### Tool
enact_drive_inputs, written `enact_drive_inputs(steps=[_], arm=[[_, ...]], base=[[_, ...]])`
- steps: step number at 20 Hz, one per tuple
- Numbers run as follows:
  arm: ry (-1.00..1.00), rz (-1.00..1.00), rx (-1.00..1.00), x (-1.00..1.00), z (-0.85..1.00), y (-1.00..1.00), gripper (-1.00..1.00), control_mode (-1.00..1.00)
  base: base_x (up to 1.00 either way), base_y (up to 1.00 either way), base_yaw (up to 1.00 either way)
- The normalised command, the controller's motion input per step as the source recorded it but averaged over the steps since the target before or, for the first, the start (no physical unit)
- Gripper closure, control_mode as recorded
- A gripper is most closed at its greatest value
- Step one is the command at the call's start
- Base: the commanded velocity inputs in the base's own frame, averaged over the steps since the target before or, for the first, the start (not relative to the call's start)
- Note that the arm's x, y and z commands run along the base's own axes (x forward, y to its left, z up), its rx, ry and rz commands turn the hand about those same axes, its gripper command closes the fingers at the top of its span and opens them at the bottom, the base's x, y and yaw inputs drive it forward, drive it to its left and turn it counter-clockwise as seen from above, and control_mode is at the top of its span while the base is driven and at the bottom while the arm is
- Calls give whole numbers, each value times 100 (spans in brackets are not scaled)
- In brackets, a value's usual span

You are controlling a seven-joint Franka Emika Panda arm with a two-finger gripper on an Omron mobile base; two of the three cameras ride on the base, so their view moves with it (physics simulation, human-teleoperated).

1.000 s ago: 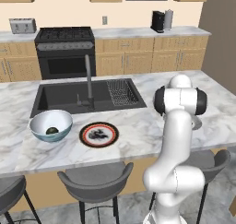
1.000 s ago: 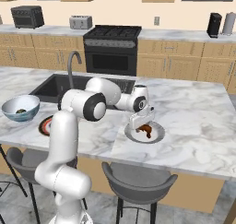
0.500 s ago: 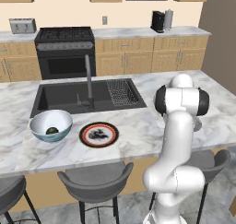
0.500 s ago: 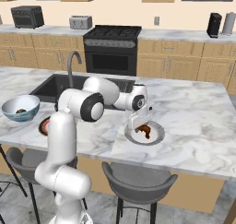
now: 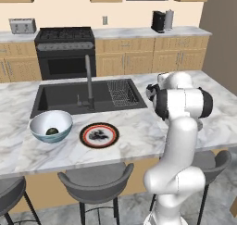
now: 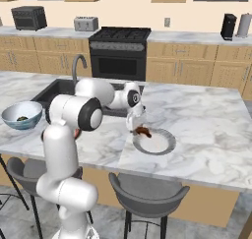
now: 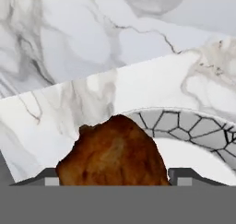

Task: Pick the chicken drumstick and squash from their plates and place them in the bowl. Then put the bowl in the fridge.

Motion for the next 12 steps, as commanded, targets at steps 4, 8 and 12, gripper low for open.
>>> enact_drive_inputs(steps=[4, 8, 12], arm=[[13, 36, 0, -17, 41, 63, 100, -100], [11, 28, 0, -21, 40, 65, 100, -100], [6, 9, 4, -31, 43, 59, 100, -100]], base=[[0, 0, 0], [0, 0, 0], [0, 0, 0]])
